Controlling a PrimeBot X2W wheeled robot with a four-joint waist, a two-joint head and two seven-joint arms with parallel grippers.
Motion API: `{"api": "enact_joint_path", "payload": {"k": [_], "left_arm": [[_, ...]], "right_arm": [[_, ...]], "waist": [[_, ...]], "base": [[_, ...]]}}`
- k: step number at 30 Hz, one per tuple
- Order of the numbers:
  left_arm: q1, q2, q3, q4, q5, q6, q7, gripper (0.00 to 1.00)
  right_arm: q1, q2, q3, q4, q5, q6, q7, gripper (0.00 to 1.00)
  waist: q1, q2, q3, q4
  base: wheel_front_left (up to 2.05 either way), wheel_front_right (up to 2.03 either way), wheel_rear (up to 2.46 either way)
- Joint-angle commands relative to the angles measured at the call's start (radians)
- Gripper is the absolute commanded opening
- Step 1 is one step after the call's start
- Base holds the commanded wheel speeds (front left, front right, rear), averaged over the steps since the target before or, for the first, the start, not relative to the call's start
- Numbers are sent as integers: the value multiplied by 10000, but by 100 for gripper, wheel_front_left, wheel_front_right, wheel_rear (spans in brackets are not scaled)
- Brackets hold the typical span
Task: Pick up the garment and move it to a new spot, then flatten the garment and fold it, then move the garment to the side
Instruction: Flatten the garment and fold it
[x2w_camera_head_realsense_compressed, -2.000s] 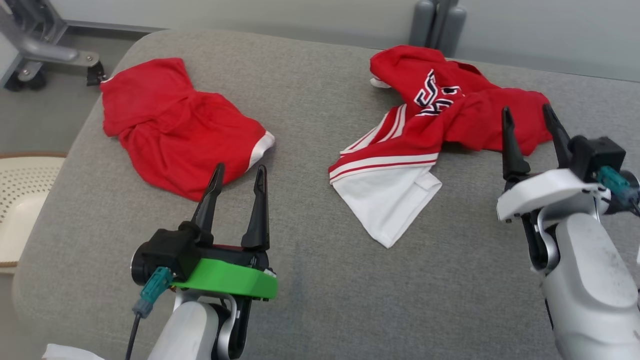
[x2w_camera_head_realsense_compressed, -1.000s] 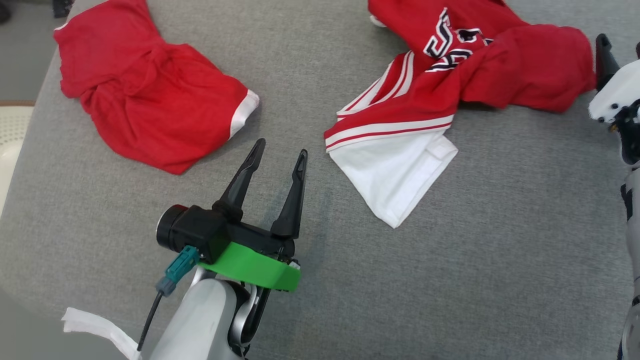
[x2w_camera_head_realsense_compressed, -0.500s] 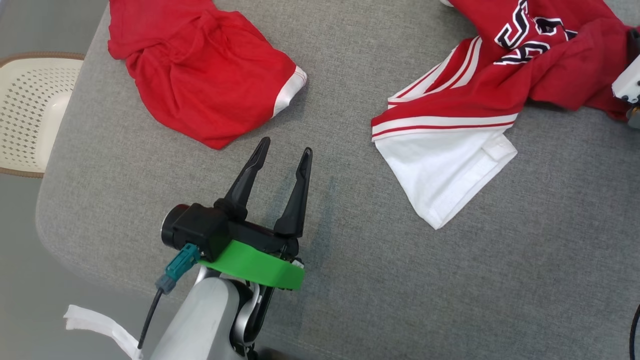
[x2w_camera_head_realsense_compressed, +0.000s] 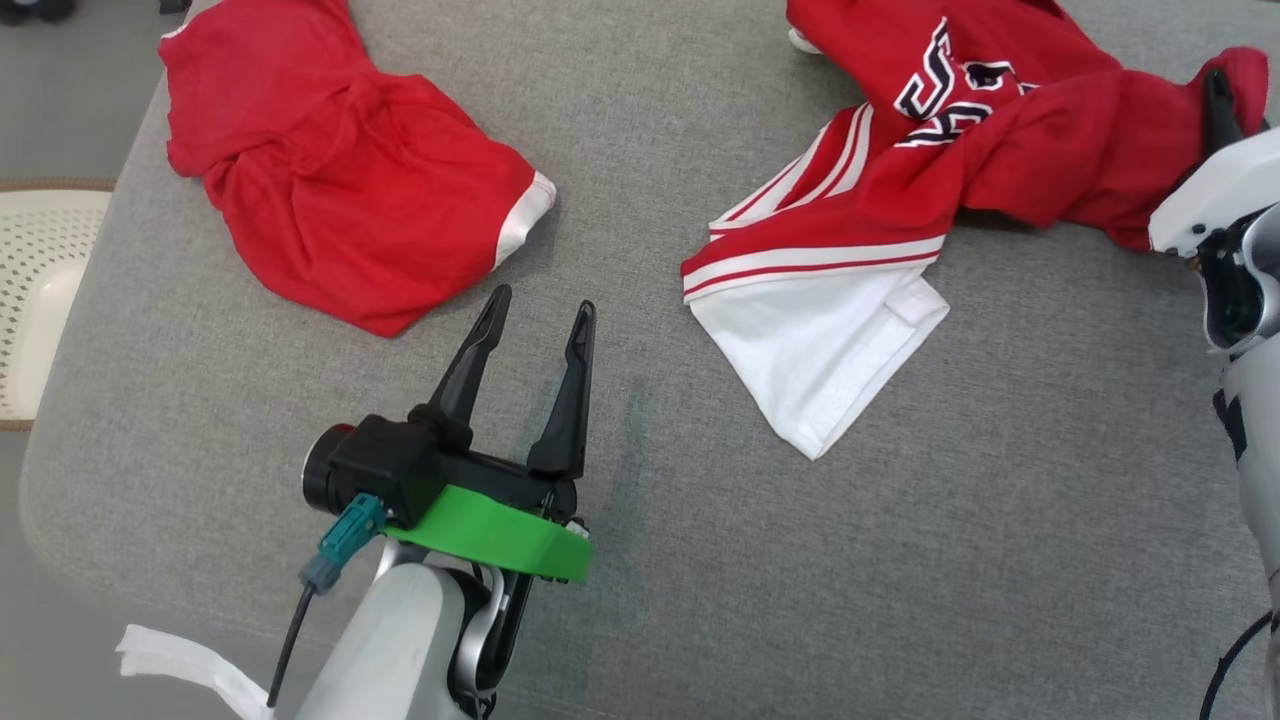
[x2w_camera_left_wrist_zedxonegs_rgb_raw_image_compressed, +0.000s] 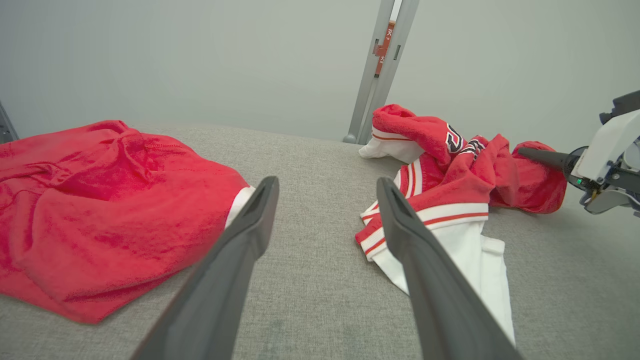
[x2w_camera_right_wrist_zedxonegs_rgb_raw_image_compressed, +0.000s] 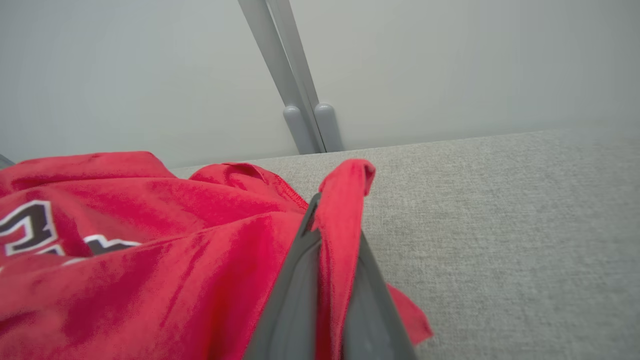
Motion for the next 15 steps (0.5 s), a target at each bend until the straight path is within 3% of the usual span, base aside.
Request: {"api": "enact_joint_path", "payload": {"k": [1, 9, 15], "left_arm": [[170, 27, 13, 39, 28, 37, 0, 100], [639, 27, 492, 197, -12, 115, 0, 100], [867, 29, 1059, 32, 5, 197, 0, 100]], "right_arm": [[413, -36, 238, -237, 298, -12, -287, 0], [2621, -632, 2383, -2471, 1748, -14, -1818, 0], [4133, -1917, 3969, -4040, 1542, -14, -2134, 0]], "waist": [[-1, 0, -565, -501], [-1, 0, -1385, -1287], [-1, 0, -1762, -1708]], "base": [[0, 0, 0], [0, 0, 0], [0, 0, 0]]}}
